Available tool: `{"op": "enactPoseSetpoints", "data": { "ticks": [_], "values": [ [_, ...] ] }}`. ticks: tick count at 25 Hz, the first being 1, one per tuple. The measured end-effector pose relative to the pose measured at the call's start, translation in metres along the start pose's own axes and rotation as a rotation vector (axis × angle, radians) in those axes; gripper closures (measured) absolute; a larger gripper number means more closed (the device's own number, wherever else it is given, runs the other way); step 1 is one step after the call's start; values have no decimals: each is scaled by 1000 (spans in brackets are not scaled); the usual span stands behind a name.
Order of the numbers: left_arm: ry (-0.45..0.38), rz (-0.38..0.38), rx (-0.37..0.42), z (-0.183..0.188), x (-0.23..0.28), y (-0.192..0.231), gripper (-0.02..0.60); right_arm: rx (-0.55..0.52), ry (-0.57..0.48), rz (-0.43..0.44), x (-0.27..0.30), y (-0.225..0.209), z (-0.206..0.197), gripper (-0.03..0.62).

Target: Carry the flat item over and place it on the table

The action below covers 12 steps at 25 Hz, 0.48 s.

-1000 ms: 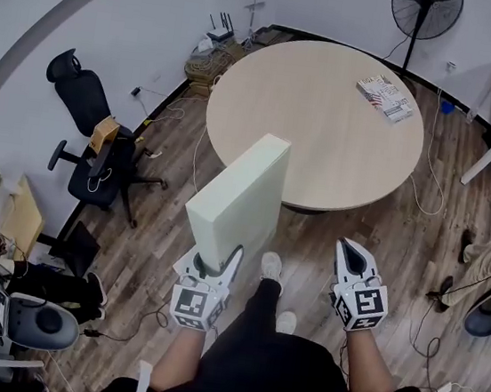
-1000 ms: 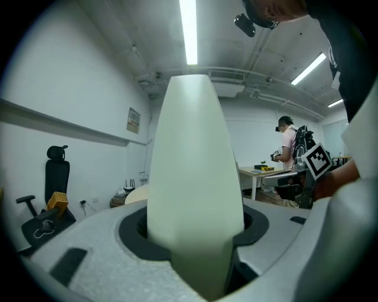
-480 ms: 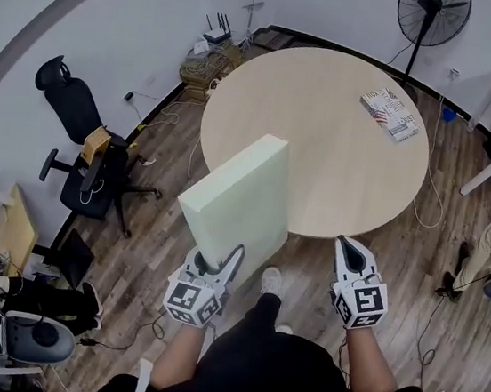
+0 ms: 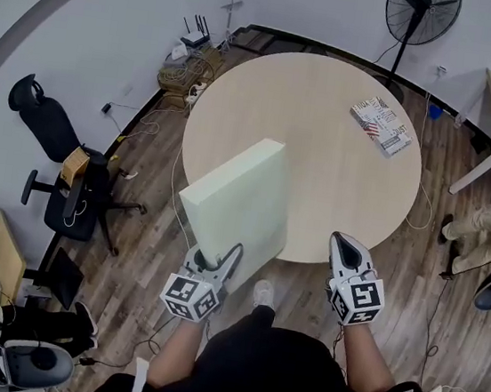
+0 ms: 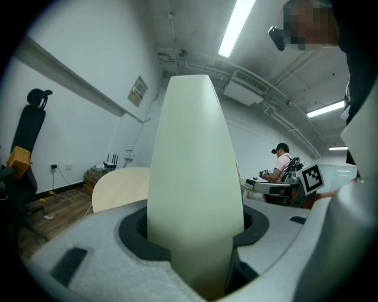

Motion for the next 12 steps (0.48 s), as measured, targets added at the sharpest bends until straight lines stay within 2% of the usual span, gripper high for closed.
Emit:
{"op": "enactPoseSetpoints", "data": {
  "ticks": [4,9,12],
  "values": [
    [22,-34,-91,4,30,23,341,-10,18,-21,27,-7,7,595],
    [52,-65,-159,10,64,44,340,-32,19,-48,54,-17,20,595],
    [65,-95,-235,8,85,56,340,-18,15,-69,66,-25,23,595]
  ]
}}
Point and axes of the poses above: the fingertips, and each gripper's own axes: x forward along the fingers, y to its left, z out of its top, the point moved 9 cm from there along -x, backward along the fingers, and after that the axes turned 2 degrees about z, right-handed, at the moved point
